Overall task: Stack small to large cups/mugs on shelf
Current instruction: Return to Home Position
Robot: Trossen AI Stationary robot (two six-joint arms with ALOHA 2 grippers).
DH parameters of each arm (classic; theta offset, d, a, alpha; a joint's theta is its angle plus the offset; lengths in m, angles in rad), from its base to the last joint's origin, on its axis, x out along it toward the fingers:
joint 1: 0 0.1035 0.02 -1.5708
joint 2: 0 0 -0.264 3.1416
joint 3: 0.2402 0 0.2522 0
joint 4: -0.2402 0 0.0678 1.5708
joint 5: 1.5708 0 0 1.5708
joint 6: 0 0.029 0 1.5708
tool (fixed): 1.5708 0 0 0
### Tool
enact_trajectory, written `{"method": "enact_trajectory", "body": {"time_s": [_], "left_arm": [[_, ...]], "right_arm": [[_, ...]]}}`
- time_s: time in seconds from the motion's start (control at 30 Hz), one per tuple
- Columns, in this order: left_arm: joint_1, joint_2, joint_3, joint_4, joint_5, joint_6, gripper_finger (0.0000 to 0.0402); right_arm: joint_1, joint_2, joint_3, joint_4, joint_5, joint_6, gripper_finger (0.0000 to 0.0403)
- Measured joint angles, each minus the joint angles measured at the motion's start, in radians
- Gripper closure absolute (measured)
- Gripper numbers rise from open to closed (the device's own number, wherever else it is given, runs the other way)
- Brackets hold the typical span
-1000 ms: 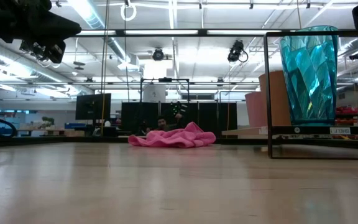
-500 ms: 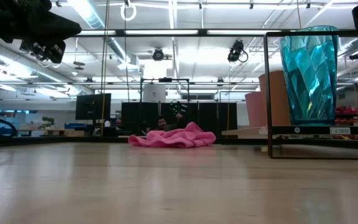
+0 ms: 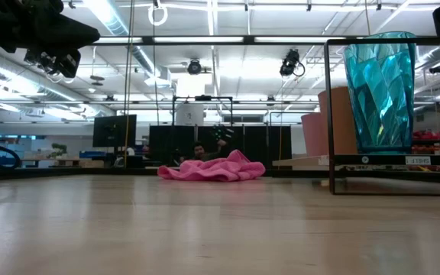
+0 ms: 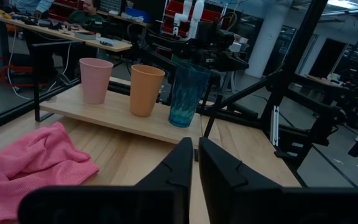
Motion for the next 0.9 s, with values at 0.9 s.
{"method": "enact_trajectory", "body": {"time_s": [0.9], "left_arm": [[0.0, 0.0, 0.0, 0.0, 0.0, -0.001, 0.0362]], "right_arm": [[0.0, 0.0, 0.0, 0.0, 0.0, 0.0, 0.0354]]}}
